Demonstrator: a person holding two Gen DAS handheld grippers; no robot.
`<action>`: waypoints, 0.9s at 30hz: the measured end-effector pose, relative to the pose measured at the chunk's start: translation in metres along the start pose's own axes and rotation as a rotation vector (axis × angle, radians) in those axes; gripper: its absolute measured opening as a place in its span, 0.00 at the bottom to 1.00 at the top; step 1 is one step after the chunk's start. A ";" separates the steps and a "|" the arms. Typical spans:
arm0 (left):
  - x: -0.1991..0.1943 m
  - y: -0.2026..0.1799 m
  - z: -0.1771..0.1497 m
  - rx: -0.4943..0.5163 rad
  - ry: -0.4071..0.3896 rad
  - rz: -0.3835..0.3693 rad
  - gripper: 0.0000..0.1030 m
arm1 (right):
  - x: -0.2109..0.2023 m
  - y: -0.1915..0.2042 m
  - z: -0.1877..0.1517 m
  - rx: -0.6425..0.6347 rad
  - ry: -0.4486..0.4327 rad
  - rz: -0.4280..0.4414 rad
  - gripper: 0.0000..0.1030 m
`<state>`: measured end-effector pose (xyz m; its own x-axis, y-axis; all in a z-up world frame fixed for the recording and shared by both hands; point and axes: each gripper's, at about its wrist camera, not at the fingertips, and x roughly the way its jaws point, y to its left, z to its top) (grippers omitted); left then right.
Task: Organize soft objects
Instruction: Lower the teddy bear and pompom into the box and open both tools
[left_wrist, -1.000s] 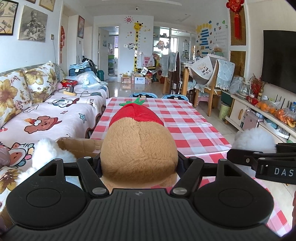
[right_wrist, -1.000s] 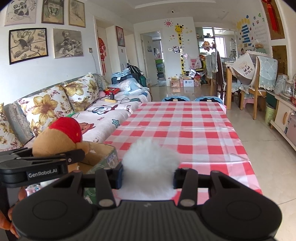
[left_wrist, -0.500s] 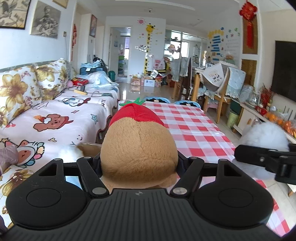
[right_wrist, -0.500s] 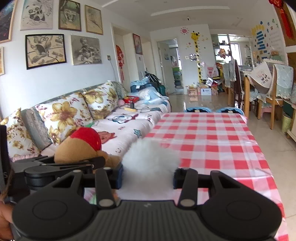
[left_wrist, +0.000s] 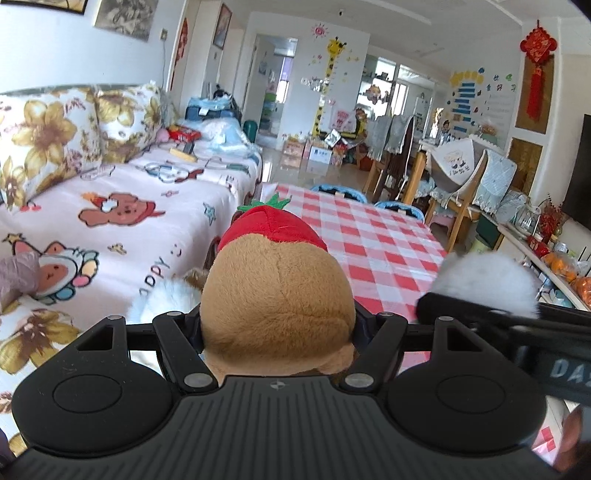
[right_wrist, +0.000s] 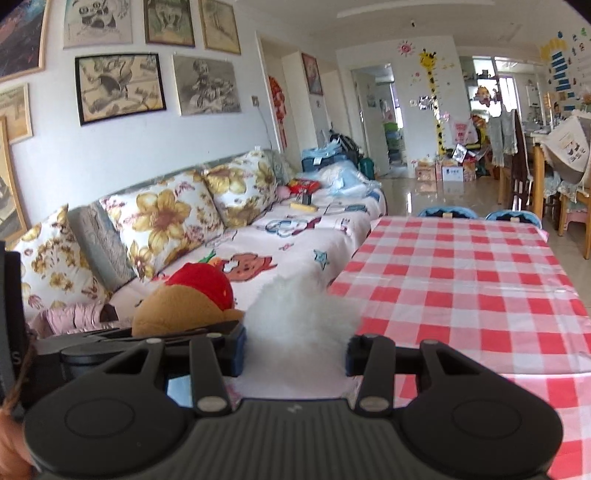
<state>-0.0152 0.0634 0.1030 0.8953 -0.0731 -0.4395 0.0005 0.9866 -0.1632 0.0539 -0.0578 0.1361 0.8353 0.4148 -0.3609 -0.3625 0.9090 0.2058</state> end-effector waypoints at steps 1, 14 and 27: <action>0.002 -0.002 -0.002 -0.001 0.009 0.003 0.84 | 0.006 0.000 -0.002 -0.007 0.010 -0.003 0.43; 0.020 -0.004 -0.012 -0.017 0.110 0.041 0.84 | 0.037 -0.009 -0.019 0.043 0.117 0.025 0.45; 0.005 0.010 -0.003 -0.028 0.095 0.003 1.00 | 0.013 -0.015 -0.010 0.100 0.042 -0.023 0.83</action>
<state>-0.0126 0.0728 0.0964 0.8488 -0.0850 -0.5218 -0.0157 0.9825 -0.1855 0.0662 -0.0661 0.1191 0.8241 0.3973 -0.4037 -0.2989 0.9104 0.2860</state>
